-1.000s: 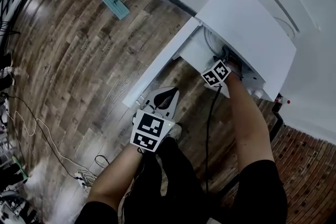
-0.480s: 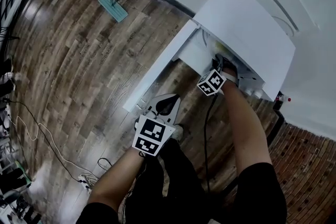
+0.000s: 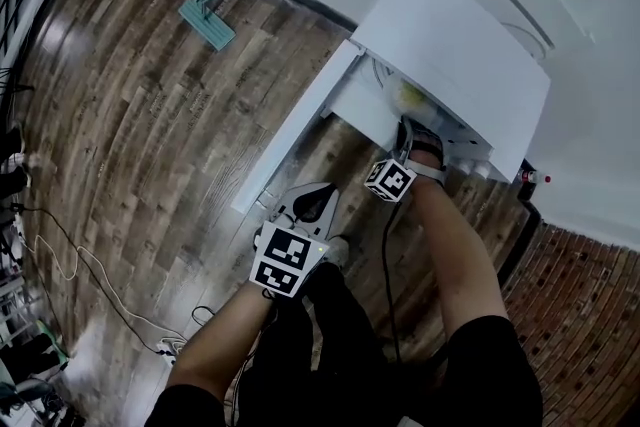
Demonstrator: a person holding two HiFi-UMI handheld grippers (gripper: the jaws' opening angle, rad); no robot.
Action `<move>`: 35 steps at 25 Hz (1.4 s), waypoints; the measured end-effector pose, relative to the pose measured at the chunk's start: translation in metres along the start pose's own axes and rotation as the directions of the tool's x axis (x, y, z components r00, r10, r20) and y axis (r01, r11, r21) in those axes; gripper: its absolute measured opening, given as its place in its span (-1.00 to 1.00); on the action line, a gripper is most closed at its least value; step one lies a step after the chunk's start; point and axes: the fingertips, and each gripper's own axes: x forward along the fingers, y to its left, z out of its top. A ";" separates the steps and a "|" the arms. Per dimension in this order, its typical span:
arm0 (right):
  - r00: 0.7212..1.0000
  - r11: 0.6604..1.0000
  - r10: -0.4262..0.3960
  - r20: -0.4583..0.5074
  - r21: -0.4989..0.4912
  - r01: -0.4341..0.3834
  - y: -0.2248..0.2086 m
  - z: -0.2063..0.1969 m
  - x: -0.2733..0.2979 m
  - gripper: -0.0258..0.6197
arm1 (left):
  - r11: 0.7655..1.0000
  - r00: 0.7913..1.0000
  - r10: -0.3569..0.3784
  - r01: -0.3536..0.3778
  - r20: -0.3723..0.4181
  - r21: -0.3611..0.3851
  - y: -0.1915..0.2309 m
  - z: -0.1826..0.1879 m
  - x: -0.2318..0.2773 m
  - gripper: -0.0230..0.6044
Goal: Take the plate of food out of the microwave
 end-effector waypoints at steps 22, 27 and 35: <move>0.978 0.993 -0.119 0.170 0.018 0.117 -0.116 0.032 -0.242 -0.84 | 0.986 0.990 -0.070 0.051 0.119 0.162 -0.060 0.143 -0.078 -0.93; 0.959 0.975 -0.220 0.178 0.047 0.215 -0.191 0.031 -0.297 -0.84 | 0.982 0.984 -0.060 0.028 0.166 0.189 -0.079 0.183 -0.112 -0.93; 0.924 0.937 -0.347 0.163 0.093 0.336 -0.306 0.025 -0.361 -0.84 | 0.967 0.968 -0.056 -0.008 0.243 0.255 -0.121 0.252 -0.166 -0.93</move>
